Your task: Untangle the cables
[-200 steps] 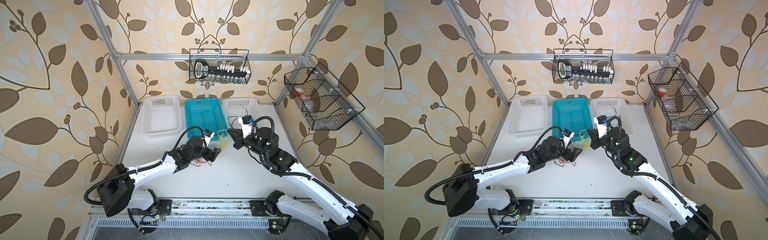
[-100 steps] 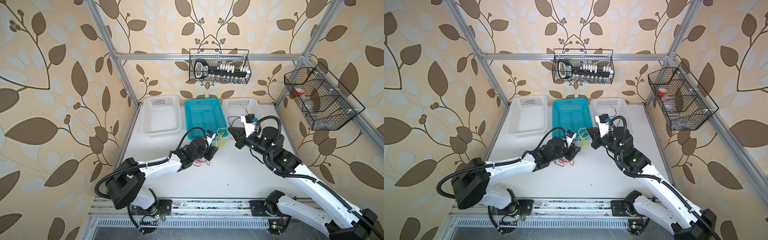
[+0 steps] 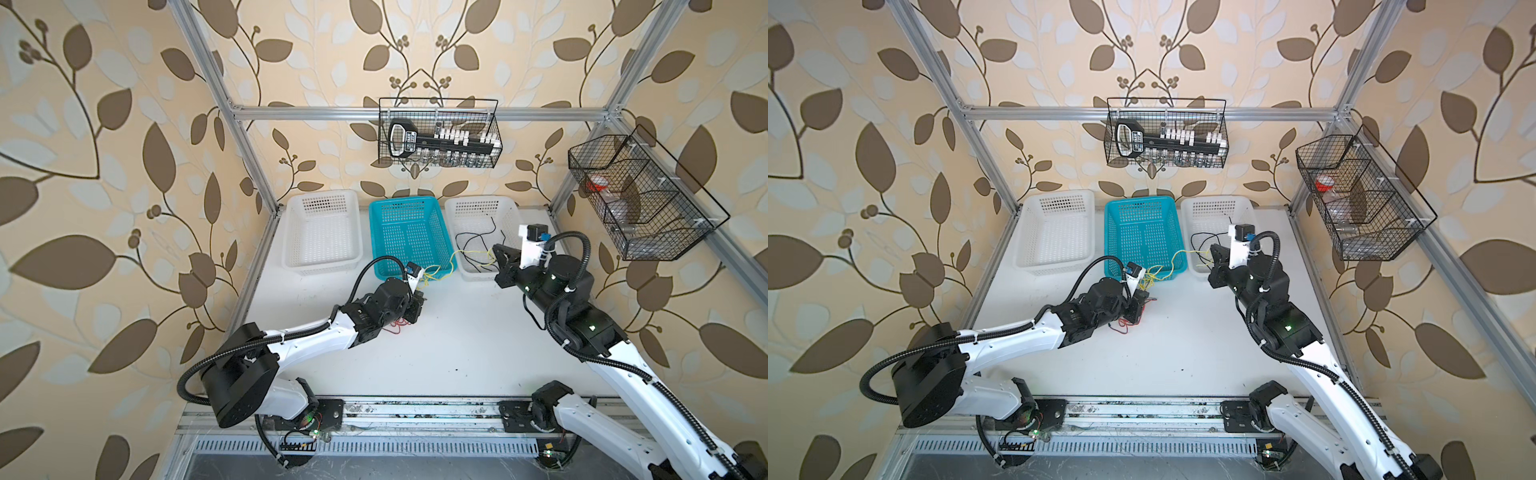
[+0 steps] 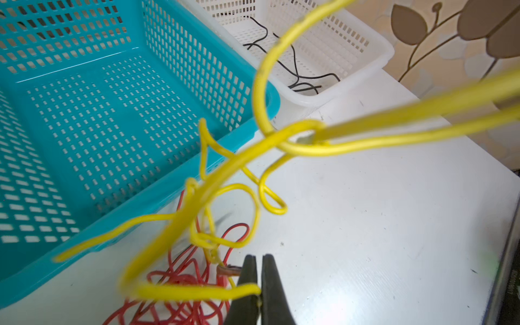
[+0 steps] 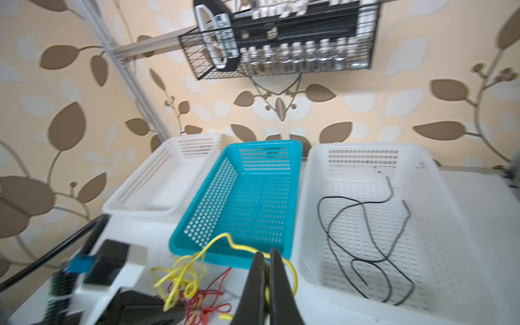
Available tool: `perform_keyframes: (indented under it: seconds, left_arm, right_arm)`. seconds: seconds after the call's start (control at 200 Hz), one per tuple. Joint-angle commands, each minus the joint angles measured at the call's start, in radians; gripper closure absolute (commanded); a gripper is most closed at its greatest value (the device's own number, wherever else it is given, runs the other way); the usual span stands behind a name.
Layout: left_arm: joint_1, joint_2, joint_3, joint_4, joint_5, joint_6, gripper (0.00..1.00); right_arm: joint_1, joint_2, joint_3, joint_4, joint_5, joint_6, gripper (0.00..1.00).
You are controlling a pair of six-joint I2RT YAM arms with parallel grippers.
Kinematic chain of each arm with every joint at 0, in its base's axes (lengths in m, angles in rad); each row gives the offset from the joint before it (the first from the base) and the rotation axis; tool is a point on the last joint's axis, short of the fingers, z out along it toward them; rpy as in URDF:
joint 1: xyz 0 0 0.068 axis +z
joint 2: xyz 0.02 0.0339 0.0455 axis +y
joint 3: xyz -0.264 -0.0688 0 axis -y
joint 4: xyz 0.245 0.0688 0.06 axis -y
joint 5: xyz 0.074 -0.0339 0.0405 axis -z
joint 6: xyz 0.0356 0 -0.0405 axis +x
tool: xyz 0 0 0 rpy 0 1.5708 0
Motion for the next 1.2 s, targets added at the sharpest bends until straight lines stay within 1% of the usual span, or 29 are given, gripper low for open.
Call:
perform_keyframes:
  seconds: [0.0, 0.12, 0.245, 0.365, 0.44, 0.75, 0.86, 1.08, 1.105, 1.145, 1.195]
  left_arm:
    - [-0.001, -0.068, -0.043, -0.055, -0.096, -0.022, 1.00]
    - [0.010, -0.118, -0.072, -0.083, -0.130, -0.029, 1.00]
    - [0.023, -0.158, -0.090, -0.110, -0.154, -0.034, 1.00]
    - [0.045, -0.186, -0.099, -0.127, -0.169, -0.040, 1.00]
    - [0.062, -0.198, -0.103, -0.136, -0.171, -0.049, 1.00]
    - [0.115, -0.232, -0.119, -0.180, -0.169, -0.075, 1.00]
    - [0.124, -0.241, -0.123, -0.184, -0.169, -0.084, 1.00]
    - [0.174, -0.234, -0.125, -0.226, -0.156, -0.112, 1.00]
    - [0.177, -0.236, -0.128, -0.222, -0.144, -0.113, 1.00]
    - [0.179, -0.238, -0.131, -0.214, -0.127, -0.111, 1.00]
    - [0.179, -0.235, -0.131, -0.200, -0.093, -0.105, 1.00]
  right_arm:
    - [-0.068, -0.041, -0.001, -0.047, 0.095, 0.014, 1.00]
    - [-0.143, -0.066, -0.011, -0.077, 0.115, 0.022, 1.00]
    - [-0.219, -0.080, -0.019, -0.094, 0.088, 0.033, 1.00]
    - [-0.280, -0.080, -0.020, -0.125, 0.103, 0.031, 1.00]
    - [-0.309, -0.083, -0.026, -0.128, 0.093, 0.037, 1.00]
    - [-0.318, -0.075, -0.028, -0.145, 0.100, 0.022, 1.00]
    - [-0.318, -0.076, -0.035, -0.133, 0.062, 0.023, 1.00]
    - [-0.317, -0.082, -0.034, -0.123, 0.062, 0.019, 1.00]
    - [-0.318, -0.081, -0.030, -0.118, 0.045, 0.013, 1.00]
    - [-0.318, -0.081, -0.029, -0.097, -0.034, -0.001, 1.00]
    - [-0.317, -0.070, -0.032, -0.050, -0.193, -0.013, 1.00]
